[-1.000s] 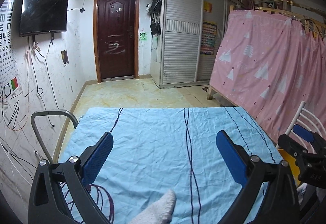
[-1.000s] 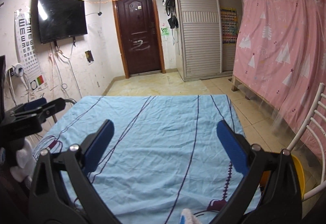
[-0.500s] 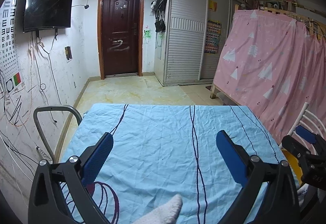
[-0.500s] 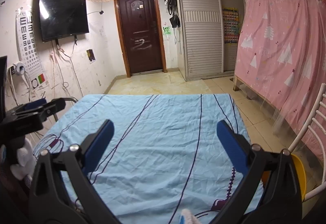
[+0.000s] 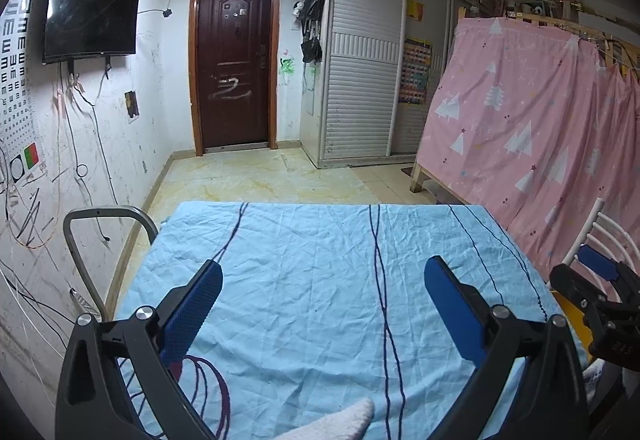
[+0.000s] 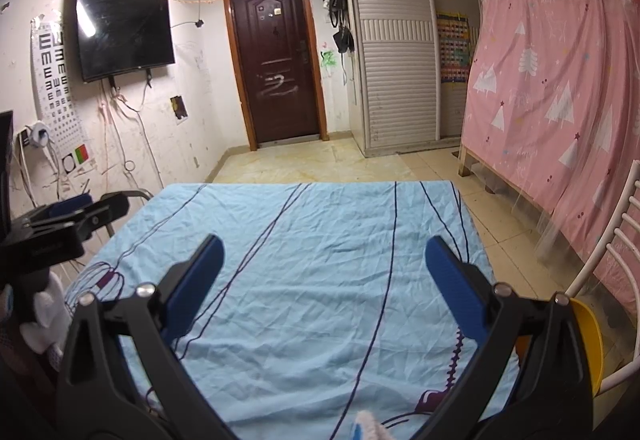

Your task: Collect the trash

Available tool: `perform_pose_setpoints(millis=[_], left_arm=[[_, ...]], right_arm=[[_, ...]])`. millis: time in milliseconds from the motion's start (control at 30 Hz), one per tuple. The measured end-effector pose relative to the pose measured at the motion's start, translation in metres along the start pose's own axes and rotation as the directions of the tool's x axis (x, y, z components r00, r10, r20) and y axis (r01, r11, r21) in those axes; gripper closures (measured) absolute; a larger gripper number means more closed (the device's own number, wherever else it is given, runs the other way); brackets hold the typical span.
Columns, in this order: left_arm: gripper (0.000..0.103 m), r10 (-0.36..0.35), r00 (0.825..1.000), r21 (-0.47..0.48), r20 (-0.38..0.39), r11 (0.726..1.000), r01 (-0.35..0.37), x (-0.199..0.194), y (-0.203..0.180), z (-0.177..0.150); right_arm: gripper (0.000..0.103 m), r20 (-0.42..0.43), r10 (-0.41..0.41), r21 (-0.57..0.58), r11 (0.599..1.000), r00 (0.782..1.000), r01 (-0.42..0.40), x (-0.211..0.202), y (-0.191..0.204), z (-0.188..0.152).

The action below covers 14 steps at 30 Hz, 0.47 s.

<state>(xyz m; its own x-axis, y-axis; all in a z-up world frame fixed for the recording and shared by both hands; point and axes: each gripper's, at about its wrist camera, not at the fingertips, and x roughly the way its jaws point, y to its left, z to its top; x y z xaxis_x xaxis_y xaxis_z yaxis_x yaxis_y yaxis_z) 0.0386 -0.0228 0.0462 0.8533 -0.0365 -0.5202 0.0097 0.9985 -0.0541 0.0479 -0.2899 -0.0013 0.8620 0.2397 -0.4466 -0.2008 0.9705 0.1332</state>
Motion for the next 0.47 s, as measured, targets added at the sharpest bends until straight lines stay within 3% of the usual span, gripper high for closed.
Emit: perform_pose_setpoints(millis=[467], left_arm=[[0.011, 0.01, 1.0, 0.012, 0.014, 1.0, -0.01, -0.0032, -0.0059, -0.0023]], right_arm=[[0.006, -0.003, 0.001, 0.0, 1.0, 1.0, -0.001, 0.0006, 0.0018, -0.0033]])
